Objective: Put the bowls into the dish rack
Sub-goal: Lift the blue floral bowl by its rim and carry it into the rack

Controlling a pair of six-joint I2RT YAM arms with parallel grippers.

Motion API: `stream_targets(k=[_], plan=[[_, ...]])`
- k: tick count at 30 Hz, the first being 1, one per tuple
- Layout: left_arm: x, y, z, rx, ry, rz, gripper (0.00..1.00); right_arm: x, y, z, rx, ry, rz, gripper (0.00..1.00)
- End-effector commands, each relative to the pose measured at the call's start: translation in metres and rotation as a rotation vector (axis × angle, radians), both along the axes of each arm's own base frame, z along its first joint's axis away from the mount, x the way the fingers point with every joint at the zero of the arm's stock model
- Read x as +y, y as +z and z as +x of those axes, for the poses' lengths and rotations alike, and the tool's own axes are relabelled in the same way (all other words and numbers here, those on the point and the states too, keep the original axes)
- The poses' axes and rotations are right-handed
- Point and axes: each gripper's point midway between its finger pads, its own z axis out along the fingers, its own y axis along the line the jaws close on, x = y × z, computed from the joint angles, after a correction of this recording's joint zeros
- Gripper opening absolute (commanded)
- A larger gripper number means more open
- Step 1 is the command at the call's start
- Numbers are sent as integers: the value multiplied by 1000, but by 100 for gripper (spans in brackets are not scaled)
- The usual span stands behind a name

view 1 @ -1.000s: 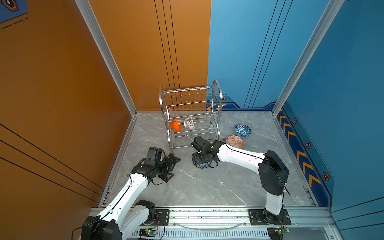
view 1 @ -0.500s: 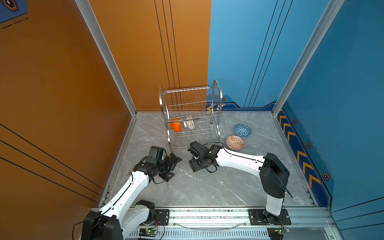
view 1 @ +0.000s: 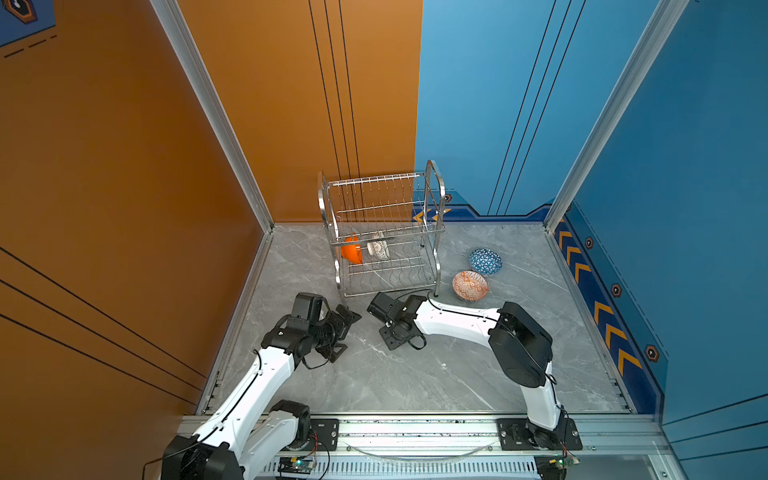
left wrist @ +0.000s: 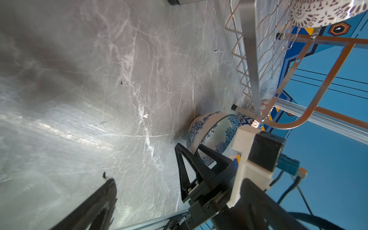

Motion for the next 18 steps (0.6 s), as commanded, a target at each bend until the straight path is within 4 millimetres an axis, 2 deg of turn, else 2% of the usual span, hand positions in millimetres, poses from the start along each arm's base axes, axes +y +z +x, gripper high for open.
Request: stream_targets(k=[1, 4, 8, 12, 18], plan=[[1, -6, -8, 27, 4, -18, 98, 0, 3, 0, -9, 26, -37, 25], [2, -6, -9, 28, 9, -20, 98, 2, 6, 2, -12, 33, -28, 12], [5, -5, -8, 24, 19, -22, 98, 8, 16, 2, 0, 39, 13, 2], [9, -2, -5, 18, 32, -28, 98, 19, 38, 2, 26, 31, 112, 0], [17, 4, 0, 9, 49, -35, 98, 43, 85, 11, 56, -29, 367, 0]])
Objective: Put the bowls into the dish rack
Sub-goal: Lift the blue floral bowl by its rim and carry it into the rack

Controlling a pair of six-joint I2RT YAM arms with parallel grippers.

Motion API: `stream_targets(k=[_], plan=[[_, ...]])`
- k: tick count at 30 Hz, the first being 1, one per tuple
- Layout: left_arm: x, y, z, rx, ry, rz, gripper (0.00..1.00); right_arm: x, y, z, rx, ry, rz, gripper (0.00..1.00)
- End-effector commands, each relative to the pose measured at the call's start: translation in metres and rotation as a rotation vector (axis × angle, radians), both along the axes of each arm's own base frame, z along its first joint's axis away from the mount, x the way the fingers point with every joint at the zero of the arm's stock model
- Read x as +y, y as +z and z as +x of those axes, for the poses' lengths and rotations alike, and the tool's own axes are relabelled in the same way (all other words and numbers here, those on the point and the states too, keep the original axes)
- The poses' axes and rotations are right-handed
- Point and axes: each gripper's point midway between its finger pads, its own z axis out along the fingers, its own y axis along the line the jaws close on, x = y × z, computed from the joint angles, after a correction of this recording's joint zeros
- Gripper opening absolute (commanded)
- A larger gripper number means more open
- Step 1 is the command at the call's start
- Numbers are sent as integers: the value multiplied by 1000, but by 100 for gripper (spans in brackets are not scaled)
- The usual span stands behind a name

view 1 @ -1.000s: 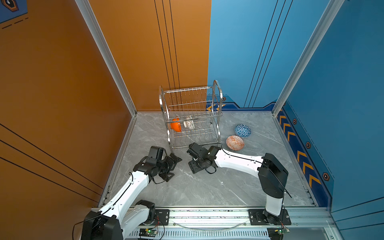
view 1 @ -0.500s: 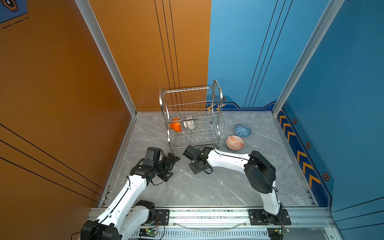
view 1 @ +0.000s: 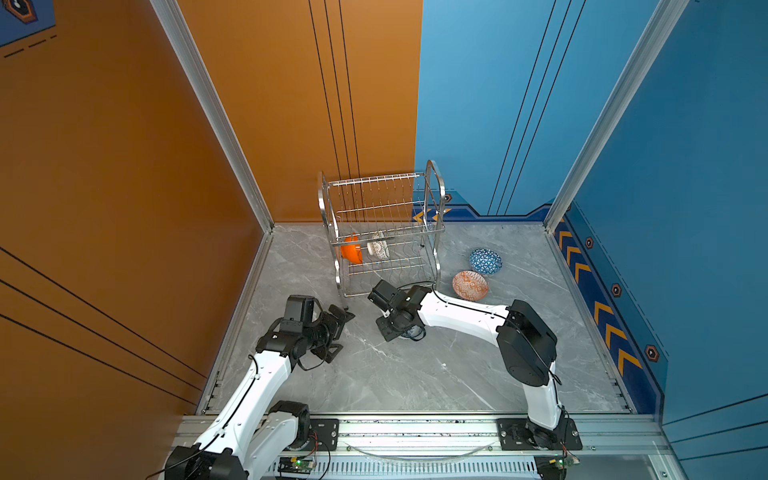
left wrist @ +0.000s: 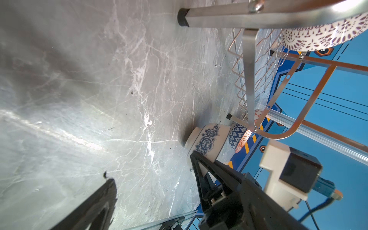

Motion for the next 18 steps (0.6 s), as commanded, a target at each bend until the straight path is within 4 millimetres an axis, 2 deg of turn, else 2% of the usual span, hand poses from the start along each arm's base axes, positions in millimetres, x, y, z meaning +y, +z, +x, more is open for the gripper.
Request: stream_targets(k=[1, 9, 14, 18], plan=[[1, 7, -3, -2, -21, -9, 98, 27, 57, 4, 26, -42, 266, 0], [5, 11, -3, -4, -11, -10, 98, 42, 107, 15, 63, -124, 604, 0], [6, 12, -3, -4, -13, -6, 98, 45, 143, 36, 103, -219, 914, 0], [6, 12, -3, -2, -12, -7, 98, 48, 151, 43, 108, -219, 978, 0]])
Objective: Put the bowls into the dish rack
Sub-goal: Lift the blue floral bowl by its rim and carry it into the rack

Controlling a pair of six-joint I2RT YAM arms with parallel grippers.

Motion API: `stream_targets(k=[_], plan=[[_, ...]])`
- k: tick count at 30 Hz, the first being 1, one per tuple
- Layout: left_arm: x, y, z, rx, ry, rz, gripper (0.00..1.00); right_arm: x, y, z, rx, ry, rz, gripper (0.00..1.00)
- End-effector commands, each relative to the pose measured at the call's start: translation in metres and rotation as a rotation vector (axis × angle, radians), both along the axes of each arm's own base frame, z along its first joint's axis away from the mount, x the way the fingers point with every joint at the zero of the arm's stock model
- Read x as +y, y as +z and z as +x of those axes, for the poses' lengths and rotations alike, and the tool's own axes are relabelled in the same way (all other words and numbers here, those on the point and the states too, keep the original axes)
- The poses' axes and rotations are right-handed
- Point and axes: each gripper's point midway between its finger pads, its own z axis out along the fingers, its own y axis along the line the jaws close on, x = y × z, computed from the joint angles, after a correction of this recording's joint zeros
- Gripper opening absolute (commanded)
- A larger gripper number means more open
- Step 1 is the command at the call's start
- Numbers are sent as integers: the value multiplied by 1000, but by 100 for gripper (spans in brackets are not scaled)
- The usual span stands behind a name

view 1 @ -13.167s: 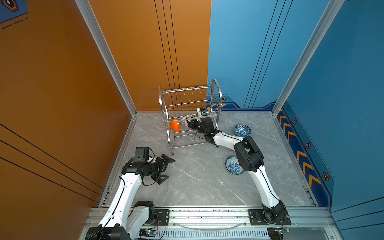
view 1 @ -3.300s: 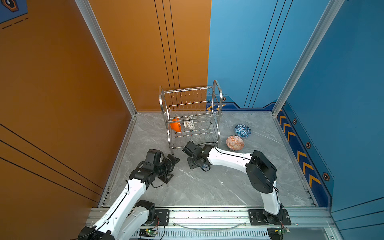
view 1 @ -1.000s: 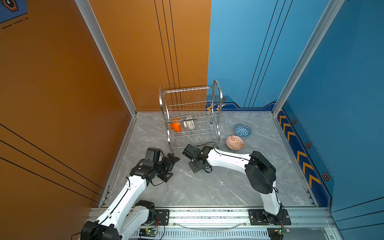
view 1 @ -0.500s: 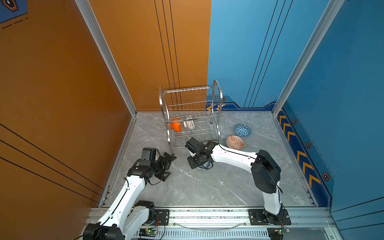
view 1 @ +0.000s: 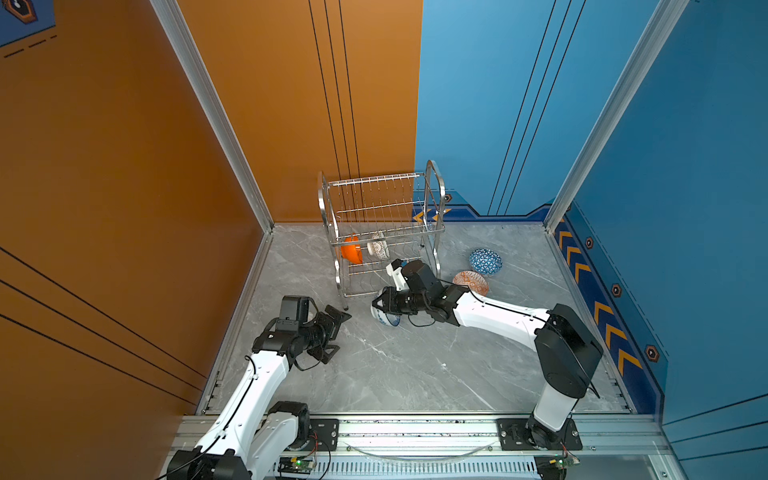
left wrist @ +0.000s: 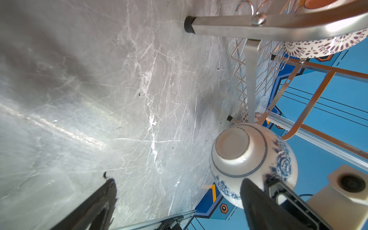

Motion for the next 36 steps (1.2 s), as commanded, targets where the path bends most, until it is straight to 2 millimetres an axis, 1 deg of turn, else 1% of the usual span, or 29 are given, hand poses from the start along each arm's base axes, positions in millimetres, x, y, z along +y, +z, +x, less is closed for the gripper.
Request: stream_targets(k=[1, 4, 7, 11, 15, 19, 26, 32, 36], plan=[[0, 11, 0, -20, -18, -7, 98, 20, 59, 9, -61, 14, 230, 0], [0, 12, -1, -19, -20, -5, 98, 24, 65, 10, -54, 22, 272, 0], [1, 14, -1, -24, -19, -3, 98, 28, 73, 15, -43, 9, 350, 0], [2, 14, -2, -21, -13, -5, 98, 33, 77, 25, -26, -11, 422, 0], [2, 18, -1, -24, -15, -4, 98, 34, 71, 37, -3, -37, 459, 0], [3, 19, -3, -21, -20, 0, 98, 31, 72, 51, 9, -71, 516, 0], [4, 18, -4, -16, -18, 1, 98, 32, 78, 65, 28, -89, 582, 0], [5, 20, -3, -14, -20, 2, 98, 40, 76, 77, 56, -93, 628, 0], [6, 22, -1, -15, -20, 7, 98, 45, 79, 86, 65, -101, 659, 0]])
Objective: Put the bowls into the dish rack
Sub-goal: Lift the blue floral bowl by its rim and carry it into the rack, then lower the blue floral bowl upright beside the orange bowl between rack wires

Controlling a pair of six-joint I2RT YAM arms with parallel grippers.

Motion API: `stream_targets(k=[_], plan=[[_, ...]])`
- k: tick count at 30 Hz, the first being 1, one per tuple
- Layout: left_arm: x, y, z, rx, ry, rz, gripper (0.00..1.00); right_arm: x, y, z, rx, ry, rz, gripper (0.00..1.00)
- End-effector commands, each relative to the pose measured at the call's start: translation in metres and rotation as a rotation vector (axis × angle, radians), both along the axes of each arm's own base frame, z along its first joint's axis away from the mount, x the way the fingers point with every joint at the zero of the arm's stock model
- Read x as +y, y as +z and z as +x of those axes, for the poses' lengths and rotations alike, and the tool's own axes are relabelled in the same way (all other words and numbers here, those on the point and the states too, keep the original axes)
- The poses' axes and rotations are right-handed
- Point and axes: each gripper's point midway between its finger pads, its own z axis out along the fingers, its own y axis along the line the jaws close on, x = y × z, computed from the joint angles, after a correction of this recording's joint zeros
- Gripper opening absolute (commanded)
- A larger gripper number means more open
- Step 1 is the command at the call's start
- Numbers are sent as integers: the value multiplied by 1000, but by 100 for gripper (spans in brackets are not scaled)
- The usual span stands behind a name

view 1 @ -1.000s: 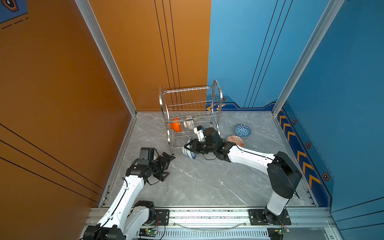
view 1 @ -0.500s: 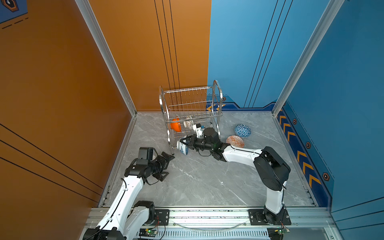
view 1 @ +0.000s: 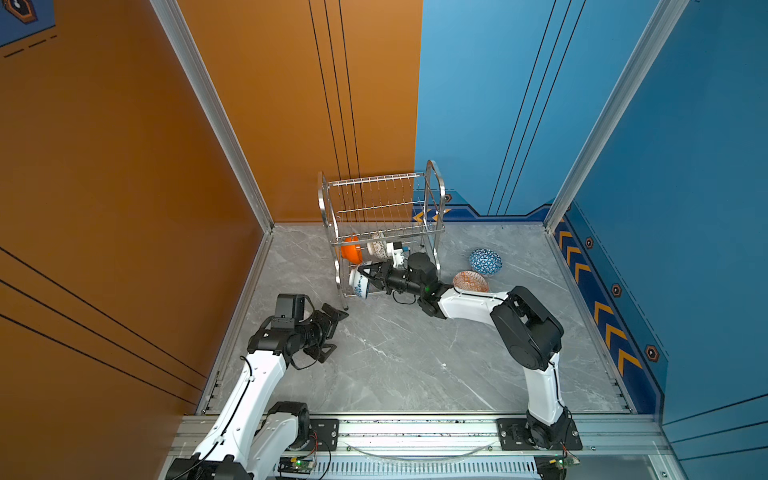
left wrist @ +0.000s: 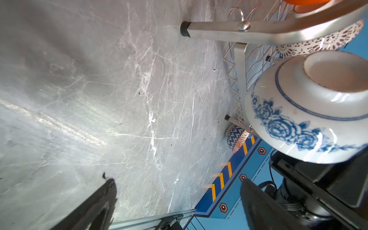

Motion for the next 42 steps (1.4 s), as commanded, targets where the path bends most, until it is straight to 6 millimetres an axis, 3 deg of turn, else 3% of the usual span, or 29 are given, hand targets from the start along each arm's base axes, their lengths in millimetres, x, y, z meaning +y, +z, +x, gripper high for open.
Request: stream_targets(k=[1, 16, 35, 42], plan=[[0, 9, 0, -6, -20, -4, 98, 3, 33, 9, -50, 5, 104, 0], [4, 13, 6, -13, -6, 0, 98, 18, 12, 31, -21, 30, 117, 0], [8, 14, 4, -2, 4, 14, 98, 42, -18, 31, -8, 129, 86, 0], [10, 10, 1, 9, 12, 18, 98, 39, -28, 36, 1, 129, 66, 0]])
